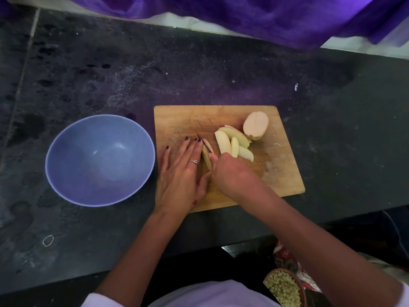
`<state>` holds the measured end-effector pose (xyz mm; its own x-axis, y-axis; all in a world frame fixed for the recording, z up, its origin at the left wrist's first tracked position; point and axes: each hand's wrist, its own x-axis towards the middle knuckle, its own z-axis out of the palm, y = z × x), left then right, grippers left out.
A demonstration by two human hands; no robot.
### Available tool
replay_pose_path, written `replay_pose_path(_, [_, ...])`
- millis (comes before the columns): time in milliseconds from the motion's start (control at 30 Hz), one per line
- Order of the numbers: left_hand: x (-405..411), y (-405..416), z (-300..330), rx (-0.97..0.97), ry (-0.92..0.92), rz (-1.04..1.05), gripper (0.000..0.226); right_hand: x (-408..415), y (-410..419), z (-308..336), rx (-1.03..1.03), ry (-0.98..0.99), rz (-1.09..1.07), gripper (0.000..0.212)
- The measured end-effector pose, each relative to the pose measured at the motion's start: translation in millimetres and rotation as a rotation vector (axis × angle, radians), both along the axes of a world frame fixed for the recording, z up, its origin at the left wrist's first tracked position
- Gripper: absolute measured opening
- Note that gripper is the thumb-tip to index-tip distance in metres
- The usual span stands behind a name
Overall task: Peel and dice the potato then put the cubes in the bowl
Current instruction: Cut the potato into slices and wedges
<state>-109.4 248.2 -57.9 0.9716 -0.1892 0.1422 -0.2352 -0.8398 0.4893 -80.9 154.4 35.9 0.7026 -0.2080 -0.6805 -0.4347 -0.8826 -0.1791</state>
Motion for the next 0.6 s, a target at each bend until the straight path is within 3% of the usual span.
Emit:
replay_pose_path(267, [0.7, -1.7, 2.2, 0.032, 0.015, 0.014, 0.070, -4.1, -10.1, 4.0, 0.008, -0.024, 0.046, 0.035])
replay_pose_path(400, [2.7, -1.3, -1.7, 0.025, 0.029, -0.001, 0.067, -25.6, -19.4, 4.9, 0.033, -0.163, 0.040, 0.028])
replay_pose_path(600, [1.6, -0.4, 1.4, 0.043, 0.026, -0.070, 0.070, -3.2, -3.3, 5.3, -0.042, -0.004, 0.070, 0.037])
